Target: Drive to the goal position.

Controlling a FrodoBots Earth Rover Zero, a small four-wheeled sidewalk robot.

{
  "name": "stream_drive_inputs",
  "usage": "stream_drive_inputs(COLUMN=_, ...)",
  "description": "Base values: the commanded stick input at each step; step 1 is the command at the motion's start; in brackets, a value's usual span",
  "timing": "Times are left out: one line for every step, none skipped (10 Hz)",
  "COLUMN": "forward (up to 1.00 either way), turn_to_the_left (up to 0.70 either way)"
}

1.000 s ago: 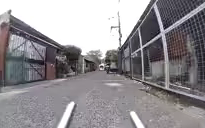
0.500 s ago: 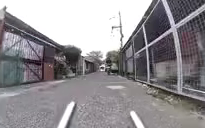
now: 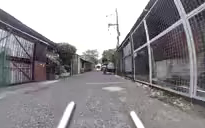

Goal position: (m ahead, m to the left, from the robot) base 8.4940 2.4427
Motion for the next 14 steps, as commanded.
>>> stream_drive_inputs(forward=0.85, turn_to_the_left=0.0)
stream_drive_inputs(forward=0.85, turn_to_the_left=0.0)
stream_drive_inputs(forward=0.85, turn_to_the_left=0.0)
stream_drive_inputs(forward=0.85, turn_to_the_left=0.0)
stream_drive_inputs(forward=0.85, turn_to_the_left=0.0)
stream_drive_inputs(forward=0.85, turn_to_the_left=0.0)
stream_drive_inputs(forward=0.85, turn_to_the_left=0.0)
stream_drive_inputs(forward=0.85, turn_to_the_left=0.0)
stream_drive_inputs(forward=0.85, turn_to_the_left=0.0)
stream_drive_inputs(forward=0.85, turn_to_the_left=0.0)
stream_drive_inputs(forward=0.85, turn_to_the_left=0.0)
stream_drive_inputs(forward=0.85, turn_to_the_left=0.0)
stream_drive_inputs(forward=0.85, turn_to_the_left=0.0)
stream_drive_inputs(forward=0.85, turn_to_the_left=0.0)
